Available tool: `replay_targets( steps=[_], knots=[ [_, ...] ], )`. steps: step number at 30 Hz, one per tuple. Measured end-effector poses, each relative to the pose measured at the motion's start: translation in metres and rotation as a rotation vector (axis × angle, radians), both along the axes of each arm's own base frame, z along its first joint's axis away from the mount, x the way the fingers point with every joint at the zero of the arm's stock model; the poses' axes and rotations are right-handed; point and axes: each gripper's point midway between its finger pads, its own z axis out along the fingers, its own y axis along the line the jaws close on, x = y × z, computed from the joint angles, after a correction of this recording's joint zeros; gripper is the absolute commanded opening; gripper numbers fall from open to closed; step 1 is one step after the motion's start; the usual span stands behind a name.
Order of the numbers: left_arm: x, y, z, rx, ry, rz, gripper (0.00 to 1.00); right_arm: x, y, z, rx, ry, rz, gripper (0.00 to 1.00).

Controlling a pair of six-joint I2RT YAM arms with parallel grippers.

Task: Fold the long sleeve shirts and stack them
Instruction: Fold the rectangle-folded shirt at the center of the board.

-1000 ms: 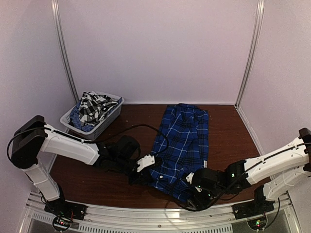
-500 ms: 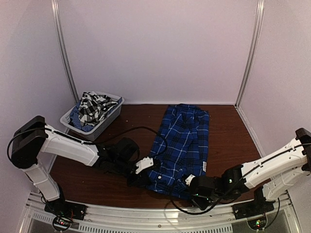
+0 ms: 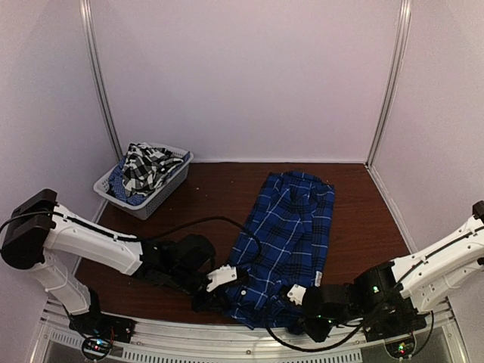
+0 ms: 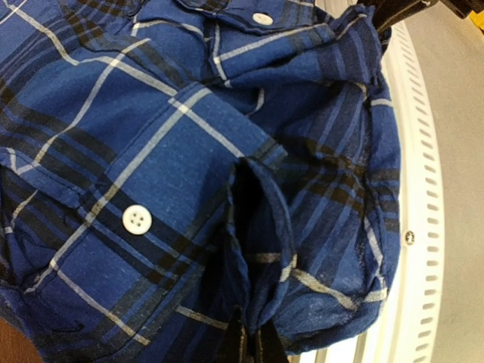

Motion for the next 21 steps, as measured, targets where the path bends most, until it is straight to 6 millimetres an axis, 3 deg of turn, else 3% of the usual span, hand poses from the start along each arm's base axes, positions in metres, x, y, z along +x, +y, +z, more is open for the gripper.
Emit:
replay_targets(
  steps=[6,9,11,17,21],
  knots=[
    [0.005,-0.001,0.027,-0.033,-0.004,0.025,0.0,0.002,0.008,0.039,0.149,0.026,-0.005,0.0],
    [0.024,-0.011,0.047,-0.067,-0.024,0.04,0.0,0.022,0.005,0.055,0.209,0.042,-0.065,0.0],
    [0.047,-0.02,0.065,-0.097,-0.04,0.058,0.0,0.04,0.002,0.065,0.249,0.053,-0.109,0.0],
    [0.137,-0.042,0.115,-0.196,-0.112,0.112,0.0,0.118,-0.024,0.09,0.301,0.047,-0.317,0.0],
    [0.201,-0.062,0.126,-0.222,-0.127,0.128,0.0,0.163,-0.035,0.1,0.29,0.039,-0.39,0.01]
  ],
)
